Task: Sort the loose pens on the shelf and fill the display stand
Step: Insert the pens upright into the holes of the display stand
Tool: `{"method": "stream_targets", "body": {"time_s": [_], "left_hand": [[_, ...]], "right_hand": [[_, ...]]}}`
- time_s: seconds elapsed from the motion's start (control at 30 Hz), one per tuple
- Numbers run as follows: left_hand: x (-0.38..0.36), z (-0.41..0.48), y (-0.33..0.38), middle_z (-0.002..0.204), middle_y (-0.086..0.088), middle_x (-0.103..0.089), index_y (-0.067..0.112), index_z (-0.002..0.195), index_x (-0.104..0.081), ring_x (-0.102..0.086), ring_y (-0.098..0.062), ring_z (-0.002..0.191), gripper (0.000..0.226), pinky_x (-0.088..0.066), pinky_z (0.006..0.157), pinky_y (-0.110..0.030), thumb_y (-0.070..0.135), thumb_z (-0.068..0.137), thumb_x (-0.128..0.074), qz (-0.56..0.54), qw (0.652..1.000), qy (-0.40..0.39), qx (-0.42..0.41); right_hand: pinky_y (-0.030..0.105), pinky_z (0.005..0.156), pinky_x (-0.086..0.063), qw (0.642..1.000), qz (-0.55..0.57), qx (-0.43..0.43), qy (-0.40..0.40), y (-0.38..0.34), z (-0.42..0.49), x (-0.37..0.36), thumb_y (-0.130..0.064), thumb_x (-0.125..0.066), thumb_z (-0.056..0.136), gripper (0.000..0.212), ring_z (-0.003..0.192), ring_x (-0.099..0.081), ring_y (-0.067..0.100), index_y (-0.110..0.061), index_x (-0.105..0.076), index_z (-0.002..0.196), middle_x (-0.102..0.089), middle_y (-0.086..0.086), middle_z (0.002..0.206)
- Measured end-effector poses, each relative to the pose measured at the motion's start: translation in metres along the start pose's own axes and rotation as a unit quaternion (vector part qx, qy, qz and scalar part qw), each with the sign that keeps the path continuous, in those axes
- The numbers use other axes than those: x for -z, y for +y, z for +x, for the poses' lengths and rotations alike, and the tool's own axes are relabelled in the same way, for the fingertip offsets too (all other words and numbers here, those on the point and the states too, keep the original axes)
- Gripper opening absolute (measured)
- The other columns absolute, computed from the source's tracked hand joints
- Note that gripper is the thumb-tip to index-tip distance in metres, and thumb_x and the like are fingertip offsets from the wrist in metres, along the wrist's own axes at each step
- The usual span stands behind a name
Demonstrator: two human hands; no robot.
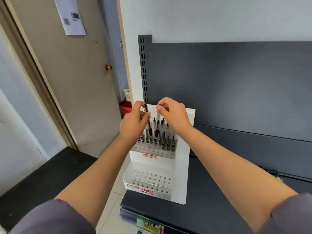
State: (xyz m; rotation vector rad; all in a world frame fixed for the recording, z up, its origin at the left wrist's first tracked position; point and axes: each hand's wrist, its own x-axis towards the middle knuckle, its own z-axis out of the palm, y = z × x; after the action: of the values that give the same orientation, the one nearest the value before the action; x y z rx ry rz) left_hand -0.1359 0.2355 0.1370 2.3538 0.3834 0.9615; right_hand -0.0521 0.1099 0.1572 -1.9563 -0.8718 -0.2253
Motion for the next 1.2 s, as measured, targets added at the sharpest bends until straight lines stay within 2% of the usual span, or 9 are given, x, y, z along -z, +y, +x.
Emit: {"method": "stream_targets", "body": {"time_s": [0.17, 0.33, 0.5, 0.57, 0.7, 0.8, 0.93, 1.2], "left_hand": [[-0.018, 0.011, -0.009, 0.069, 0.006, -0.064, 0.019, 0.104, -0.044, -0.062, -0.025, 0.068, 0.018, -0.052, 0.066, -0.042, 0.024, 0.09, -0.055, -0.044, 0.998, -0.031, -0.036], [-0.036, 0.007, -0.025, 0.088, -0.007, -0.071, 0.015, 0.11, -0.043, -0.065, -0.031, 0.075, 0.022, -0.053, 0.065, -0.042, 0.025, 0.093, -0.052, -0.003, 0.996, -0.07, -0.06], [-0.047, 0.003, -0.035, 0.082, -0.005, -0.067, 0.014, 0.101, -0.045, -0.061, -0.027, 0.072, 0.015, -0.047, 0.056, -0.035, 0.025, 0.092, -0.051, 0.06, 0.992, -0.101, -0.051], [-0.051, 0.002, -0.037, 0.079, -0.003, -0.065, 0.015, 0.095, -0.047, -0.058, -0.023, 0.067, 0.015, -0.041, 0.051, -0.03, 0.029, 0.094, -0.05, 0.077, 0.989, -0.11, -0.06], [-0.05, 0.004, -0.038, 0.068, 0.001, -0.057, 0.014, 0.09, -0.054, -0.059, -0.025, 0.066, 0.022, -0.032, 0.048, -0.026, 0.033, 0.095, -0.045, 0.091, 0.988, -0.105, -0.066], [-0.047, 0.008, -0.037, 0.068, 0.003, -0.058, 0.014, 0.099, -0.053, -0.057, -0.022, 0.063, 0.02, -0.038, 0.05, -0.028, 0.031, 0.095, -0.045, 0.068, 0.991, -0.095, -0.07], [-0.042, 0.011, -0.033, 0.073, -0.001, -0.063, 0.016, 0.11, -0.053, -0.057, -0.021, 0.063, 0.017, -0.047, 0.056, -0.032, 0.024, 0.095, -0.047, 0.05, 0.99, -0.102, -0.089], [-0.038, 0.016, -0.027, 0.07, -0.007, -0.063, 0.009, 0.094, -0.056, -0.055, -0.021, 0.06, 0.01, -0.037, 0.051, -0.026, 0.017, 0.091, -0.05, 0.056, 0.99, -0.117, -0.06]], "right_hand": [[0.035, 0.066, -0.053, 0.998, -0.055, -0.013, -0.008, 0.009, 0.004, -0.012, -0.027, -0.053, 0.093, 0.01, 0.069, -0.061, 0.011, -0.029, -0.057, 0.083, -0.066, -0.01, 0.073], [0.038, 0.078, -0.048, 0.985, -0.168, -0.008, -0.042, 0.022, 0.001, -0.023, -0.03, -0.054, 0.093, 0.012, 0.09, -0.057, 0.018, -0.024, -0.065, 0.093, -0.069, -0.006, 0.087], [0.034, 0.083, -0.03, 0.96, -0.274, 0.0, -0.049, 0.031, 0.003, -0.03, -0.036, -0.057, 0.091, 0.017, 0.108, -0.042, 0.02, -0.027, -0.07, 0.095, -0.057, -0.008, 0.1], [0.033, 0.083, -0.029, 0.961, -0.272, -0.012, -0.05, 0.032, 0.004, -0.031, -0.037, -0.057, 0.091, 0.017, 0.109, -0.041, 0.02, -0.027, -0.07, 0.097, -0.055, -0.007, 0.101], [0.03, 0.081, -0.028, 0.966, -0.255, -0.004, -0.031, 0.034, 0.002, -0.03, -0.037, -0.061, 0.088, 0.015, 0.107, -0.044, 0.019, -0.026, -0.065, 0.098, -0.055, -0.007, 0.101], [0.028, 0.081, -0.028, 0.969, -0.246, -0.006, -0.011, 0.033, 0.001, -0.028, -0.036, -0.065, 0.086, 0.017, 0.106, -0.046, 0.018, -0.025, -0.063, 0.098, -0.056, -0.006, 0.104], [0.029, 0.083, -0.026, 0.966, -0.257, -0.006, -0.015, 0.033, 0.001, -0.028, -0.036, -0.064, 0.087, 0.01, 0.108, -0.045, 0.017, -0.026, -0.066, 0.09, -0.055, -0.008, 0.103], [0.034, 0.084, -0.028, 0.968, -0.248, -0.002, -0.049, 0.032, 0.006, -0.026, -0.034, -0.064, 0.087, 0.008, 0.107, -0.045, 0.017, -0.027, -0.067, 0.083, -0.054, -0.012, 0.093]]}}
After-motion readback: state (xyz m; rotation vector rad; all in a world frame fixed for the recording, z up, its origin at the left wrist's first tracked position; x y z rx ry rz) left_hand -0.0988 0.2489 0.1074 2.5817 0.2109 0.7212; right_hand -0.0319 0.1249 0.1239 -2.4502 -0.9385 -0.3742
